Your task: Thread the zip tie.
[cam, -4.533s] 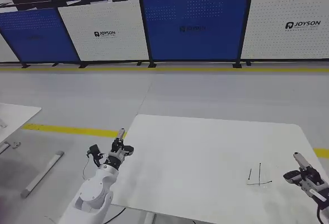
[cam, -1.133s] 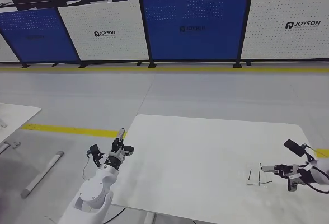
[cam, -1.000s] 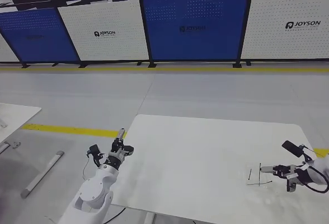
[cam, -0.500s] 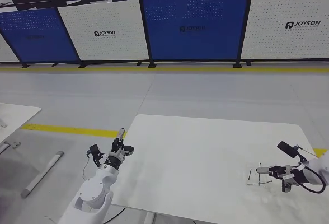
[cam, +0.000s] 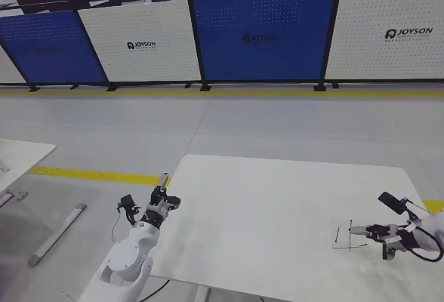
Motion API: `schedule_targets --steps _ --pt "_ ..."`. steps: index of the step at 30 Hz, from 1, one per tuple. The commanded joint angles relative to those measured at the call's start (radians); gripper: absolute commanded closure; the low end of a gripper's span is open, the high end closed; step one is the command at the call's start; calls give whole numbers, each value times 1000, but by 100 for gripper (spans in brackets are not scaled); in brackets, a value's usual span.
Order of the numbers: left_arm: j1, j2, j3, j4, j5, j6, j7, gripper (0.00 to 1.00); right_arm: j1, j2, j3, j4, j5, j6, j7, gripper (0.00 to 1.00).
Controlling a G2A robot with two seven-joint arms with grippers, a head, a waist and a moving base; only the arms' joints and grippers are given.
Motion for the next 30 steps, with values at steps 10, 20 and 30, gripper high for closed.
schedule_targets --steps 10,20,30 --pt "0 0 0 0 0 0 0 0 -1 3 -4 6 -38 46 39 59" --pt "0 0 0 0 0 0 0 0 46 -17 -46 73 -53 50 53 66" --pt "0 0 0 0 0 0 0 0 92 -40 -80 132 -59 50 61 75"
